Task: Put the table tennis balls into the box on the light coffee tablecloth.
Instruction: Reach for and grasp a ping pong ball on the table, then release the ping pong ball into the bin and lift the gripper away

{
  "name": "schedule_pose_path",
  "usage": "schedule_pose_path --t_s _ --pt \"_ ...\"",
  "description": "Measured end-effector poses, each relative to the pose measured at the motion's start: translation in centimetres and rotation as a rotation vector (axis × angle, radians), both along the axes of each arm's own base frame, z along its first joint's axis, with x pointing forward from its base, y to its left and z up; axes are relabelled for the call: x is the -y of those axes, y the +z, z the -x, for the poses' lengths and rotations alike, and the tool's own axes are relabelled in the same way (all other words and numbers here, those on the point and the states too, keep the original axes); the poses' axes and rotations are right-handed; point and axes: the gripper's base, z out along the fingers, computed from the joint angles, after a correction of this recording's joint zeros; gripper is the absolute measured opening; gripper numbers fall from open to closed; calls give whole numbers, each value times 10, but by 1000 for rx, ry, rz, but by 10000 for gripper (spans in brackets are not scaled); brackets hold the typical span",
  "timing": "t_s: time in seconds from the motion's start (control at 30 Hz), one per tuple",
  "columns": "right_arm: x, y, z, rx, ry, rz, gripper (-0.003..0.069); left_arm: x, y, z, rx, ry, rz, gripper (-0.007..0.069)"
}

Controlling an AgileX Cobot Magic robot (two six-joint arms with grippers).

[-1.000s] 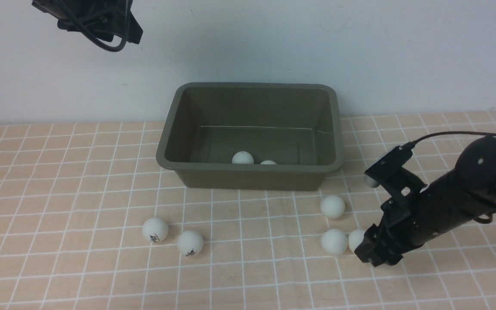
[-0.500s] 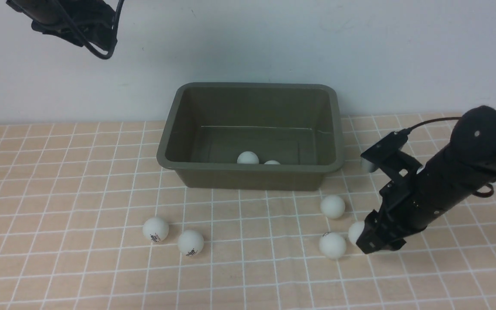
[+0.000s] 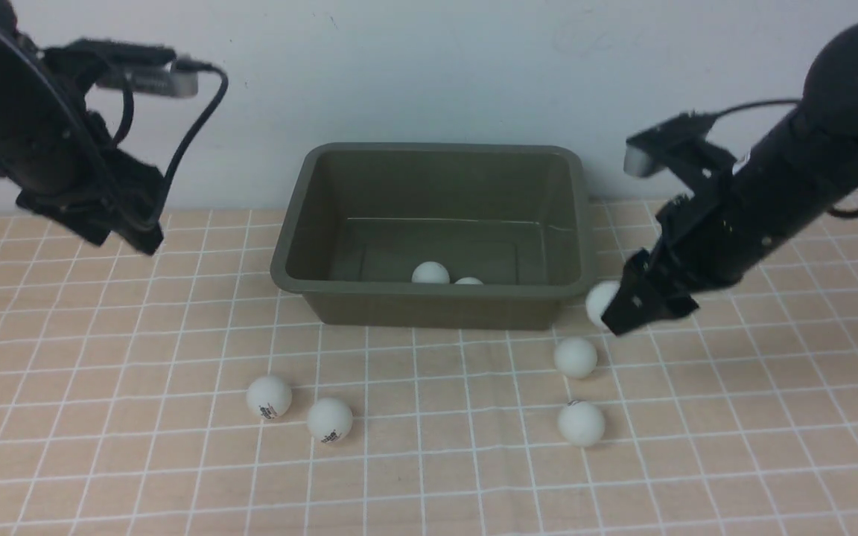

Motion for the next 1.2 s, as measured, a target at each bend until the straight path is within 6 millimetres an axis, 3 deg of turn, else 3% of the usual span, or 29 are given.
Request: schedule_pose_path --t_s 0.1,0.23,0.37,0.6,0.7,0.77,0.9,1.2 --pt "-11 29 -14 118 0 -59 334 -16 -29 19 -80 59 54 360" --pt "-30 39 -39 191 26 -84 334 -14 -45 35 -62 65 165 360" --pt "-51 20 -72 167 -7 -98 334 2 -48 38 -3 20 253 360" --pt "-67 -24 -130 124 -124 -82 334 34 -49 32 74 -80 225 360" --pt "-71 -36 -138 98 -141 -75 334 45 -49 31 89 -112 211 360" --pt "-77 -50 -141 62 -158 -68 334 59 -55 30 81 -153 203 360" --pt "-81 -60 -141 38 -157 -56 334 74 -70 28 44 -212 169 360" --pt "-82 -61 -141 37 -154 -50 369 76 -90 24 -11 -226 130 360"
